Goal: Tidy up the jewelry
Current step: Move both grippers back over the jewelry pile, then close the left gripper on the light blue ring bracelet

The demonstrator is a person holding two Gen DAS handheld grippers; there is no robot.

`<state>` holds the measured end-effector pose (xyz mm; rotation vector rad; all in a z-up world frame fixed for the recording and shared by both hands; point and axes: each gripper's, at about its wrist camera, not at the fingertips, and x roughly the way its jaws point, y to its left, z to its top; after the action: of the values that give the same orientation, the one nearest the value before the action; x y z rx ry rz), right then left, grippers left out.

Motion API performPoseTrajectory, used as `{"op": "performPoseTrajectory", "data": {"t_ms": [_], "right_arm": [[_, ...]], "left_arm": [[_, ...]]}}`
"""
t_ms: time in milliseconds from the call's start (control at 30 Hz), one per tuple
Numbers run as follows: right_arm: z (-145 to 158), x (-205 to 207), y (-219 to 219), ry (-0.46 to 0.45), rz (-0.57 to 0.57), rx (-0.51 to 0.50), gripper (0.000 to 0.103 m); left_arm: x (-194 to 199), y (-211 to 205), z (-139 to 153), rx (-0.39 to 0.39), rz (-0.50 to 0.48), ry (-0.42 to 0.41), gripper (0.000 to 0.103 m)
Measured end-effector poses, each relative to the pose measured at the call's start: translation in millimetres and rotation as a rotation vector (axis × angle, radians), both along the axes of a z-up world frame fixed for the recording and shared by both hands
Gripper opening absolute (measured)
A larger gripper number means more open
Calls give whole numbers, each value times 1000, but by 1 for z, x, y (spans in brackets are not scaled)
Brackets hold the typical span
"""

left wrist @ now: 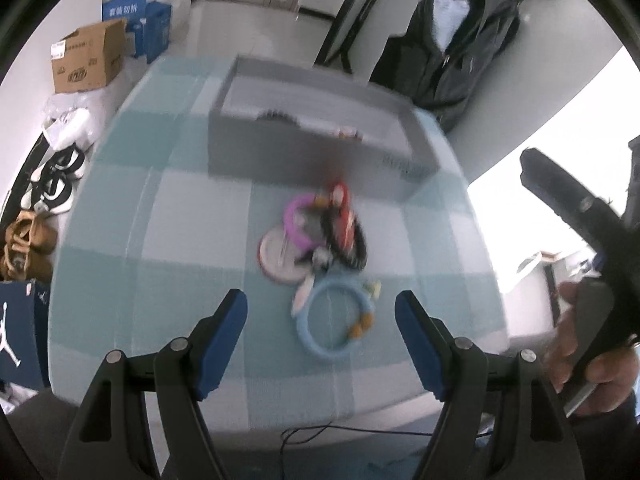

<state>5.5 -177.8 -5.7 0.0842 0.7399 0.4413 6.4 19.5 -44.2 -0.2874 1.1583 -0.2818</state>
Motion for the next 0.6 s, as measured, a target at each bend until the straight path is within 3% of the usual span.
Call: {"op": "performPoseTrajectory", "data": {"t_ms": [167, 300, 467, 533, 600], "right_arm": [[-6, -13, 3, 17, 1, 0, 103], [-9, -21, 7, 21, 6, -17, 103], [-12, -24, 3, 32, -12, 0, 103], [-13, -24, 2, 35, -20, 2, 103], [-13, -24, 0, 34, -24, -4, 103]], "left_arm": [[-4, -7, -10, 30, -16, 37, 70], [-3, -9, -18, 57, -19, 58, 55], [-1, -17, -17, 119, -33, 29, 46], [-1, -24, -16, 169, -49, 12, 38], [-1, -31, -16, 218, -71, -2, 24]]}}
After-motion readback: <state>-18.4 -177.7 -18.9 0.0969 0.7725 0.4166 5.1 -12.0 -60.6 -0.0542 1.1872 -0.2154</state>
